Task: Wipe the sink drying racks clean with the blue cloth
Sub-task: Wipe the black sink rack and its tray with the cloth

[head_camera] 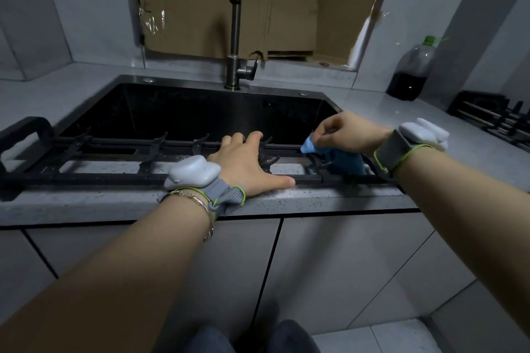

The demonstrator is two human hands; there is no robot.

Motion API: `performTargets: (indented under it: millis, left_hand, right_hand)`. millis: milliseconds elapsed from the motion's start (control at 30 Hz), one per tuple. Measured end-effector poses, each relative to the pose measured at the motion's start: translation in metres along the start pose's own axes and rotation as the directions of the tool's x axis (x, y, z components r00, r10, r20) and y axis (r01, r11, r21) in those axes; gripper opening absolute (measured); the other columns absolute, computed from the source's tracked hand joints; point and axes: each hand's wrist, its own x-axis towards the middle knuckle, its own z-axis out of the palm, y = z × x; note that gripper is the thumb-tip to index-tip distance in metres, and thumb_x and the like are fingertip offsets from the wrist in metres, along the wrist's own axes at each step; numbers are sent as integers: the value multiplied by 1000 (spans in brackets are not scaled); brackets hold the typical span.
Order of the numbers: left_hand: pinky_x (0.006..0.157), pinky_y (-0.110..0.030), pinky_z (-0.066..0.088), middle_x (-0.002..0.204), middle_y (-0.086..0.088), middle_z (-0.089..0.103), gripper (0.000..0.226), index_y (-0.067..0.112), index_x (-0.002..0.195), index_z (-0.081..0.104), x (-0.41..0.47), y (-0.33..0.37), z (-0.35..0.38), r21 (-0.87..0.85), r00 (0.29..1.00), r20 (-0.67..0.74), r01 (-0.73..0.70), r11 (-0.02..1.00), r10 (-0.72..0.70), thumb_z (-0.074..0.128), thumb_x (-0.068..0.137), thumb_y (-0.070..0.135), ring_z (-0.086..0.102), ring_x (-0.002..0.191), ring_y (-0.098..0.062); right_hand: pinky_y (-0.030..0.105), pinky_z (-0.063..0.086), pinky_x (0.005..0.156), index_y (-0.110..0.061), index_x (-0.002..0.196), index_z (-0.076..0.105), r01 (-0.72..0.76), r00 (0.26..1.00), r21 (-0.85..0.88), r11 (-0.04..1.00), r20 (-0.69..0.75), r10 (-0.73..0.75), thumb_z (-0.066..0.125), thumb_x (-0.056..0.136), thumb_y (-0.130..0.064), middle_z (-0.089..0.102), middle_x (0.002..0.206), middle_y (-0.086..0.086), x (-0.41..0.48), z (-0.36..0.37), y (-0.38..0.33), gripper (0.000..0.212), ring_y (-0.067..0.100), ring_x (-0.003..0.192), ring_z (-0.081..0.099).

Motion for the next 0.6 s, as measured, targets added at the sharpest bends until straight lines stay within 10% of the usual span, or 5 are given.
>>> performTargets:
  millis: [400,500,600]
  left_hand:
    - [99,-42,36,143,-1,32,104,29,146,19,-1,0,-3,22,1000,28,5,1000,-5,62,63,76,26,134,-22]
    - [98,-41,36,143,-1,32,104,28,146,19,-1,0,-3,21,1000,23,2,1000,-2,62,64,76,27,133,-21]
    - [97,-40,36,142,0,33,104,28,145,19,-1,1,-2,21,1000,22,2,1000,-3,62,64,76,27,133,-21]
  right_hand:
    - [27,40,70,-10,100,68,150,989,-560,815,68,-135,60,81,-9,64,105,8,11,5,-16,20,25,96,57]
    - [27,41,70,-11,90,69,82,994,-403,911,-37,-106,65,79,-10,65,98,8,9,0,-1,11,23,89,58]
    - [21,44,55,-10,71,62,-32,950,132,991,-305,71,67,81,-9,58,72,7,-8,-12,14,11,14,65,52]
